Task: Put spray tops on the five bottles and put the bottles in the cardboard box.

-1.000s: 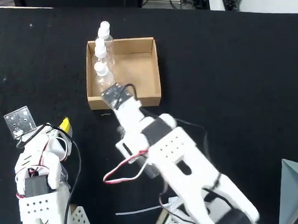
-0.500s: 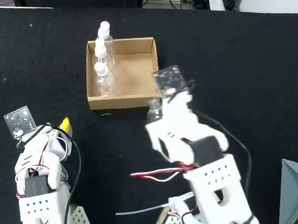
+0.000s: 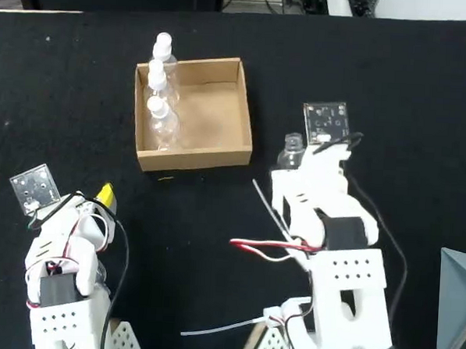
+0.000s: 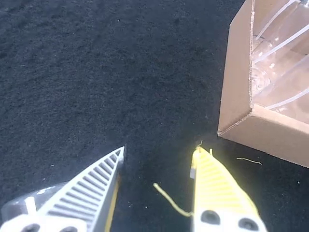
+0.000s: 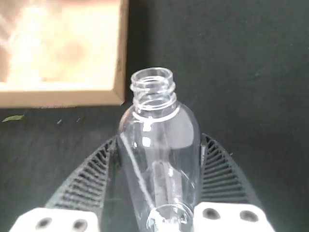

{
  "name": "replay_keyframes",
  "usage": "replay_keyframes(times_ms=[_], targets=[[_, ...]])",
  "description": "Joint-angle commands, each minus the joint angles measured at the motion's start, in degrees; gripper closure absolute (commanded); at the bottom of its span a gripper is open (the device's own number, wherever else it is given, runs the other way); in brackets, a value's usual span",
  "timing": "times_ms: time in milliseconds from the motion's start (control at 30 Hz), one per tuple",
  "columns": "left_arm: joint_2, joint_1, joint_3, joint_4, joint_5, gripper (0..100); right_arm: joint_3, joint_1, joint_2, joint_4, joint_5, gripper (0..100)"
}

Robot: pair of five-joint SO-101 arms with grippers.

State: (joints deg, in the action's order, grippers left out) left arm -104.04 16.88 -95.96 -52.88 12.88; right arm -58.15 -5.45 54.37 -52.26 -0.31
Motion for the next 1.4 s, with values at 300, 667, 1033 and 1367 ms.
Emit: replay_keyframes(times_ms=[300,667,1033,1367], targets=[[-0.7,-0.8,-1.5,0.3,-0.4,79,-9.3,2.3,1.7,18.3,2.5,86.8],[-0.7,-0.8,-1.5,0.3,-0.4,79,-18.1,-3.2,1.7,29.0,9.4,86.8],[-0.6,-0.7,-1.5,0.3,-0.4,79,-20.8,-11.3,1.7,29.1,9.5,86.8],[-0.6,-0.7,-1.5,0.2,-0.4,79,-22.9,-17.8,2.1,28.1,9.5,86.8]])
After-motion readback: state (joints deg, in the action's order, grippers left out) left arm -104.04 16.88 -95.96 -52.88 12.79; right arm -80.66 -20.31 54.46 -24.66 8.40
